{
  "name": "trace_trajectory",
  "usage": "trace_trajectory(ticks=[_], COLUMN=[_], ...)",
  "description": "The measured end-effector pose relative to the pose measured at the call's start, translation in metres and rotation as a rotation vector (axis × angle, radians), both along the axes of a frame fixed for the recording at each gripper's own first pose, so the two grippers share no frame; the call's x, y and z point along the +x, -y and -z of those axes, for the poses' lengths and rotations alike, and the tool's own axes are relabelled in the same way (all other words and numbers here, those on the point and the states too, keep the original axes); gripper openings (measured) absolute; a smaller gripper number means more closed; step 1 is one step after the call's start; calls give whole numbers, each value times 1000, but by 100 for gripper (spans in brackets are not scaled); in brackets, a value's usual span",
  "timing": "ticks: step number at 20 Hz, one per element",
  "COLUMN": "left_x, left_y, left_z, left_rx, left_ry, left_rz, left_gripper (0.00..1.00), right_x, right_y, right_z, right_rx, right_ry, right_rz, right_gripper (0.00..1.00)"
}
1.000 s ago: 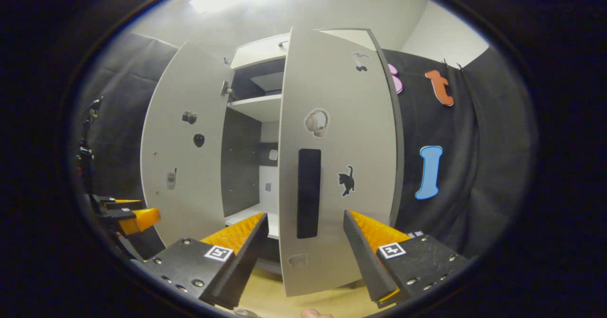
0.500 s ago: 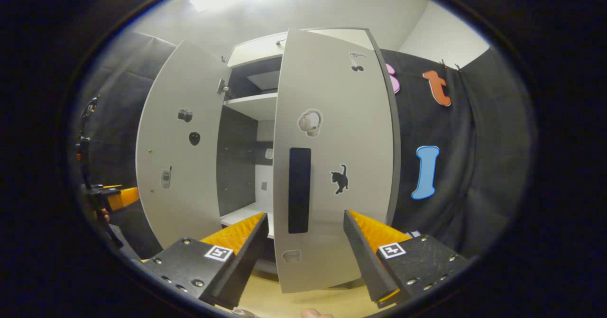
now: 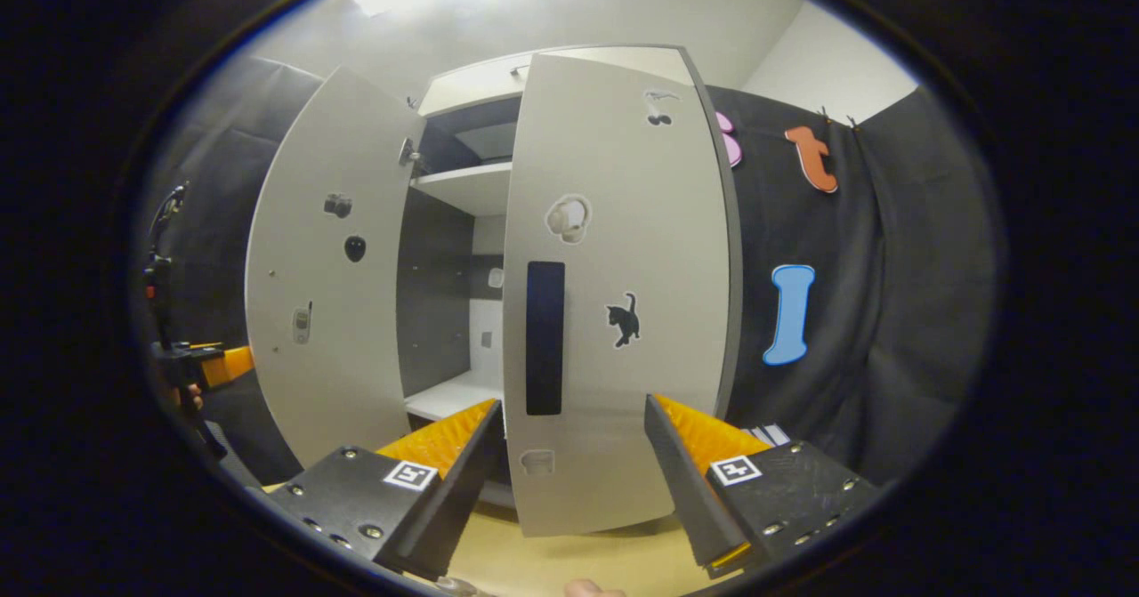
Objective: Grasp the bottle in the cabinet with the left hand and place it on the coaster, then close the right door with the right hand and the left door with the left hand.
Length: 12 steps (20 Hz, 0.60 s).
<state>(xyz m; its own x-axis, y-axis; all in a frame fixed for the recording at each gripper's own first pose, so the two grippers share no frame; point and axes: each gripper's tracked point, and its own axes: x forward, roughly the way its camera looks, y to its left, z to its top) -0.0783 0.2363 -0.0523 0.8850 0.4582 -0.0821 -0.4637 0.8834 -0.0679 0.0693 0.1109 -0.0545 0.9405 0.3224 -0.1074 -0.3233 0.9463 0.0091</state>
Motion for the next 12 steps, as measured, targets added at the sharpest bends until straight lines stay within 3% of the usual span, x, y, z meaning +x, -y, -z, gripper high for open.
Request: trace_trajectory(ticks=[3, 12], left_x=[-1, 5], left_y=[-1, 3], left_z=[6, 17], left_rx=[-11, -168], left_ry=[-8, 46], left_rz=[6, 8], left_gripper=[94, 94], right_x=[2, 7], right_y=[2, 12], right_z=[3, 9], right_rx=[-1, -9], right_ry=[-9, -21], right_rz=[8, 36], right_gripper=[96, 96])
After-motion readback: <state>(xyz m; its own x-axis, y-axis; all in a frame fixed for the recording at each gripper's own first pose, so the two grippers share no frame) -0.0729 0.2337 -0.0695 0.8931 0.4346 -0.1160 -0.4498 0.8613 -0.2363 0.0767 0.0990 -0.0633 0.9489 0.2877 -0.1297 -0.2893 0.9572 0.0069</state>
